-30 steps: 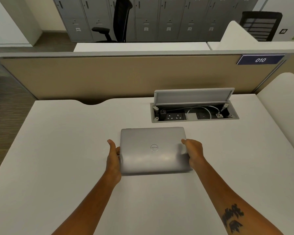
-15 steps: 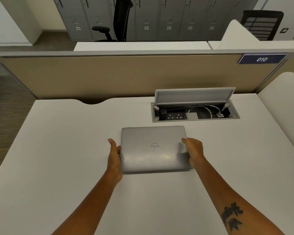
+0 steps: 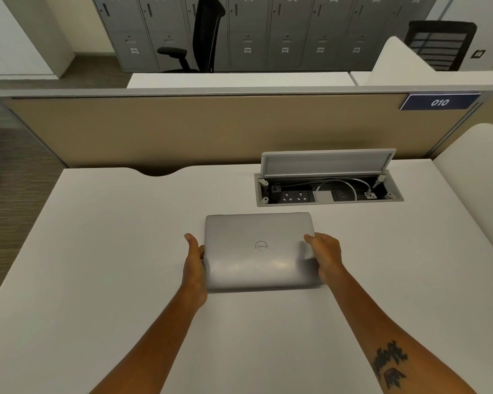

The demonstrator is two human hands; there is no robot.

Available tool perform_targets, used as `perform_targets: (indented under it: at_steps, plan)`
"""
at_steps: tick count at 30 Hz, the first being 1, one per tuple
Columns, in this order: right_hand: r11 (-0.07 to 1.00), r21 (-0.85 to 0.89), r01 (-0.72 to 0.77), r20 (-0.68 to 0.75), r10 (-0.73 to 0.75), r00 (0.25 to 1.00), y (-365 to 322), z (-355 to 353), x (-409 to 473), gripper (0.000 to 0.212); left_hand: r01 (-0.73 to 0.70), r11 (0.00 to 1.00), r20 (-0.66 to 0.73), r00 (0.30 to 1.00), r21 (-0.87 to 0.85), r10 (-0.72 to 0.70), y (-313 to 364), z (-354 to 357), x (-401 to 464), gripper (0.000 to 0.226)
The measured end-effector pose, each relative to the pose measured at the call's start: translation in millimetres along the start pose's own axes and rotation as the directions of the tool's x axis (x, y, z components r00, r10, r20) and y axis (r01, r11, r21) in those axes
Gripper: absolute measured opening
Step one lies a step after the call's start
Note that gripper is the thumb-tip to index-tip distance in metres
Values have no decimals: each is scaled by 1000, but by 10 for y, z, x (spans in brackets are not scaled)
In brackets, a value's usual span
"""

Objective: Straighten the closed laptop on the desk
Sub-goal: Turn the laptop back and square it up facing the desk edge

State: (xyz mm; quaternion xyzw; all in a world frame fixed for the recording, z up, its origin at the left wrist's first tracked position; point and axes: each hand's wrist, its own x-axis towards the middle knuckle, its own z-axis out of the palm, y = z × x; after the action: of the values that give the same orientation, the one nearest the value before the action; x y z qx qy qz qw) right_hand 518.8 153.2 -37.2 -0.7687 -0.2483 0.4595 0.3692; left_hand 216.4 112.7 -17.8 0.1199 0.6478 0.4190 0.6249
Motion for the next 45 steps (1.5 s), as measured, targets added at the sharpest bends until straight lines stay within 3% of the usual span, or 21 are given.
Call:
perform_targets:
  at_steps: [12, 17, 33, 41, 43, 45]
  plan:
    - [1000, 3, 19, -3, -19, 1000, 47, -9, 14, 19, -14, 999, -5, 1000, 29, 14, 15, -7, -33, 94]
    - [999, 3, 51, 10, -51, 999, 49, -17, -6, 7, -18, 999, -1, 1000, 33, 18, 9, -27, -49, 95]
    - [997, -36, 72, 11, -72, 997, 61, -32, -22, 10, -28, 998, 24, 999, 57, 27, -8, -42, -56, 93]
    - [970, -168, 179, 86, -166, 982, 99, -79, -162, 17, -76, 967, 44, 997, 245, 68, 7, -63, -151, 67]
    - [942, -254, 218, 124, -192, 974, 139, -115, -206, 33, -147, 918, 84, 989, 369, 124, 7, -110, -203, 67]
    - [876, -414, 245, 167, -192, 967, 185, -164, -280, 62, -253, 798, 110, 967, 547, 231, -10, -170, -240, 71]
